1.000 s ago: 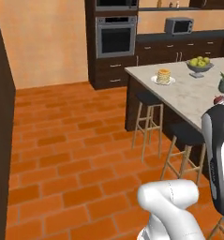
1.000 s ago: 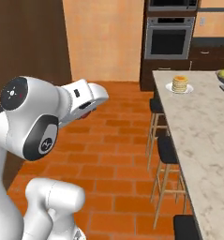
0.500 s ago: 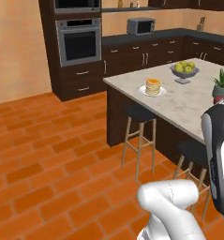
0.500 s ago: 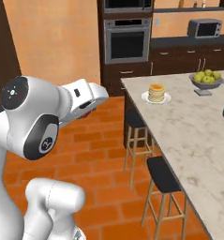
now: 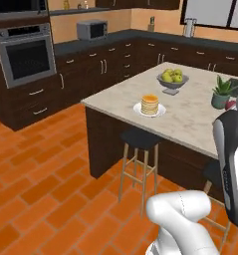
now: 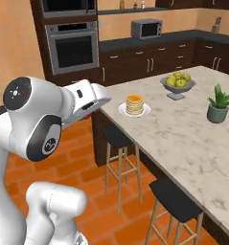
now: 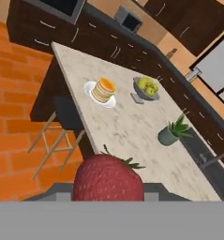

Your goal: Take the strawberry from the fridge and place it on top of the pancake, located on the dining counter.

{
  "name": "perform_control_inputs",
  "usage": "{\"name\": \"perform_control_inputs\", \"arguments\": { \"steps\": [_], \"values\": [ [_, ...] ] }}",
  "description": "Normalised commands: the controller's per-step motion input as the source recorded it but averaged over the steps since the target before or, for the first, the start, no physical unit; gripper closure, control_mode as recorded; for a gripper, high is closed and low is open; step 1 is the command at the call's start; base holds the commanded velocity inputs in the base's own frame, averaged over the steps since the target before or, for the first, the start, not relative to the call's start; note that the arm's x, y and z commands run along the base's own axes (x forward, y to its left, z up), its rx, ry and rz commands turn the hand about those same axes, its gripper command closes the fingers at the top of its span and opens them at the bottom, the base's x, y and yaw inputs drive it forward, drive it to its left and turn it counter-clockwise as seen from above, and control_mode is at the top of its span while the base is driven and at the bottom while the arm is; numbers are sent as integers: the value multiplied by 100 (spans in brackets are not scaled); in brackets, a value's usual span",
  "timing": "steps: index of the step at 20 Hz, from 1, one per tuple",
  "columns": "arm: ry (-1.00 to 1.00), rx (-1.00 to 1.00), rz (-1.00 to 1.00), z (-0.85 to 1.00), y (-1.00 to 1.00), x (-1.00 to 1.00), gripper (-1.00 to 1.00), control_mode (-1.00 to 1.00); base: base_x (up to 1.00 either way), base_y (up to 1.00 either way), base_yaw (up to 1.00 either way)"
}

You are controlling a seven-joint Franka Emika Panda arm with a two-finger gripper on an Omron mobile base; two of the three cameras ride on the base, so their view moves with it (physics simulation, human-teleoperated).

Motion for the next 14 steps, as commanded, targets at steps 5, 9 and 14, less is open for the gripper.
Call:
{"name": "perform_control_inputs", "arguments": {
  "steps": [5, 9, 14],
  "values": [
    [0, 0, 0, 0, 0, 0, 100, 100, 41, 100, -60],
    [0, 0, 0, 0, 0, 0, 100, 100, 30, 100, -55],
    [0, 0, 0, 0, 0, 0, 100, 100, 46, 100, -56]
  ]
}}
